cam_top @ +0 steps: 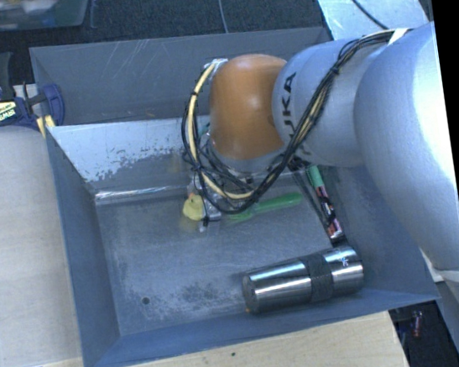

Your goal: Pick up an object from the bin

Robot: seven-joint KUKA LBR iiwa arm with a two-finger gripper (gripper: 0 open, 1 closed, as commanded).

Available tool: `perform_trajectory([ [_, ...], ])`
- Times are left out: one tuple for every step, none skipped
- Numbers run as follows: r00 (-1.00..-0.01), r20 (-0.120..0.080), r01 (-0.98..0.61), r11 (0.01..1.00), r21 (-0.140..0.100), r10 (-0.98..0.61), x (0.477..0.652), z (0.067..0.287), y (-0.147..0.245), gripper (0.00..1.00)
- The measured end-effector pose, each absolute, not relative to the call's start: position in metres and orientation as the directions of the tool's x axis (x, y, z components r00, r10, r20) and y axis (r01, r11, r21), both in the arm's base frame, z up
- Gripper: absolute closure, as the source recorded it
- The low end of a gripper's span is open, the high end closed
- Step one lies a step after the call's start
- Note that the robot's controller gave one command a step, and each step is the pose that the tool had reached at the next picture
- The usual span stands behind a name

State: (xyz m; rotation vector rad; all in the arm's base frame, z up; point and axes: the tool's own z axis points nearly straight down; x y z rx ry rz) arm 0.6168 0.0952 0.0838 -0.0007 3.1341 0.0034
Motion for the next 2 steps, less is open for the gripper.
perform_trajectory([
  [-1.000,-0.019,0.000,1.000,0.004,0.000,0.620,0.110,0.096,1.00],
  [-1.000,-0.019,0.000,1.000,0.004,0.000,0.619,0.124,0.095,1.00],
])
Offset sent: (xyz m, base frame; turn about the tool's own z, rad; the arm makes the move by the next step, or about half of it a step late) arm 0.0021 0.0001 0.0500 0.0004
